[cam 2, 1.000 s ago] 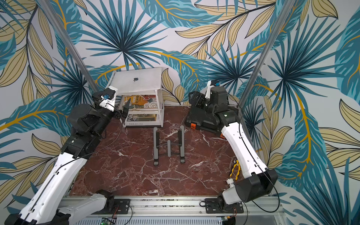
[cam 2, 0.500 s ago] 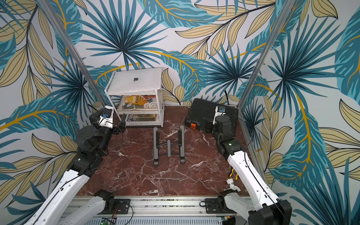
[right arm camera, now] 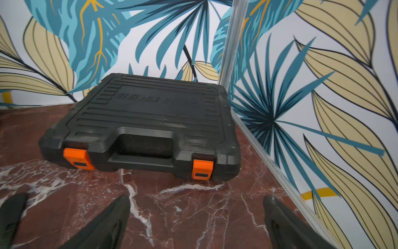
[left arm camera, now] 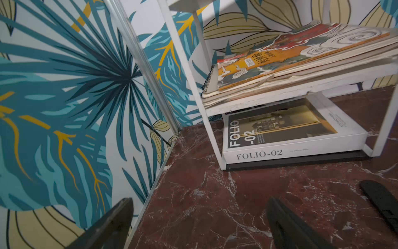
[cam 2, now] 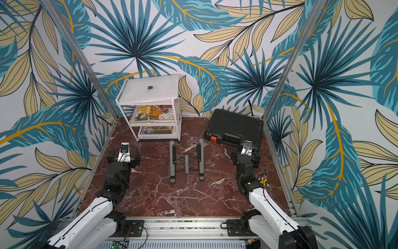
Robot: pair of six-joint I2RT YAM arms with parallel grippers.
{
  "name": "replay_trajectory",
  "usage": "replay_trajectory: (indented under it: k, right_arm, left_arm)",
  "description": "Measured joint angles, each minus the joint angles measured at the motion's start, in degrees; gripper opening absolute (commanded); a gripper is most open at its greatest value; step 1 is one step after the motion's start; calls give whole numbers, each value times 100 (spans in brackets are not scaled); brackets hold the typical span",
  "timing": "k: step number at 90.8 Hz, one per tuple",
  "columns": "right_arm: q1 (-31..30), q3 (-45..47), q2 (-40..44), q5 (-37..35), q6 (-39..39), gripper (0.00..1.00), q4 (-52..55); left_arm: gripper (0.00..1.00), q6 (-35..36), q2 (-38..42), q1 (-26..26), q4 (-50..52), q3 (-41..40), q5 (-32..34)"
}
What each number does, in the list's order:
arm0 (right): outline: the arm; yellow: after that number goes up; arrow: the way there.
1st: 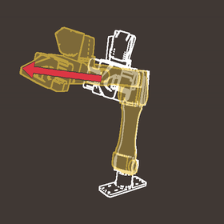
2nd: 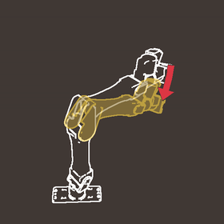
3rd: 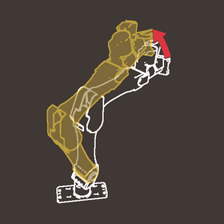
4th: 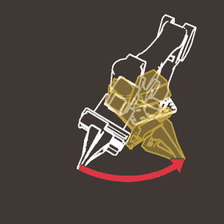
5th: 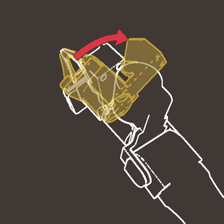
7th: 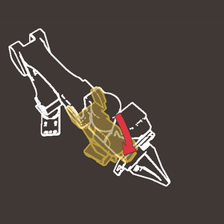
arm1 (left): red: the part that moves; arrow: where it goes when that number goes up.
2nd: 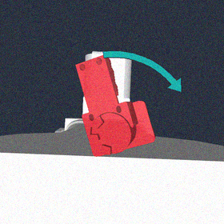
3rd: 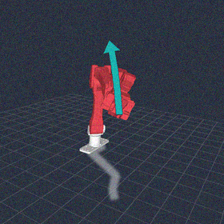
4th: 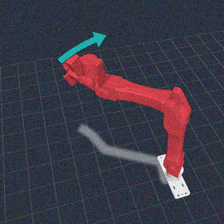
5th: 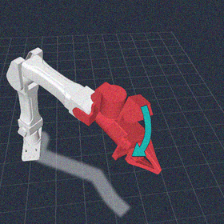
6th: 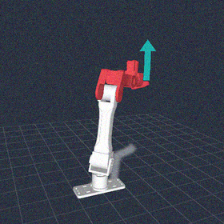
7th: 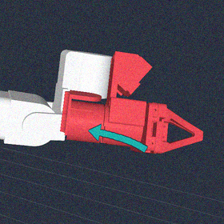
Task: Close the laptop lid and set it aside
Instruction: Reset both arms
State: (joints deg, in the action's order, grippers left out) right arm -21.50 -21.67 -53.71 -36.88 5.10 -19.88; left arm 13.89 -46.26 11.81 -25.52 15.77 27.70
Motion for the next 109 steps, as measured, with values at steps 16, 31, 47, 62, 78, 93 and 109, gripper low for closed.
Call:
replay_trajectory:
  k: [16,31,47,62,78,93,109]
  right_arm:
    - [382,527,-164,-197,-20,99,-734]
    - [946,922,-599,31,48,99,-1497]
    - [1335,1021,-1012,286,94,99,-2138]
    - [1609,1016,-1882,455,87,100,-3268]
    - [1637,916,-2881,914,-81,99,-3980]
    - [1646,610,-3185,1565,-332,99,-4205]
    - [1648,203,-3362,2181,-538,99,-3834]
  left_arm:
    - [100,-201,-496,-258,-590,-155,-50]
    - [100,-262,-1318,-387,-1106,-181,-225]
    - [100,-330,-2498,-557,-2103,-214,-470]
    - [100,-435,-3040,-688,-2347,-129,-503]
    - [100,-481,-3060,-776,-2417,90,-627]
    - [100,-476,-3056,-780,-2490,72,-791]
    - [100,-498,-2988,-780,-2752,-155,-855]
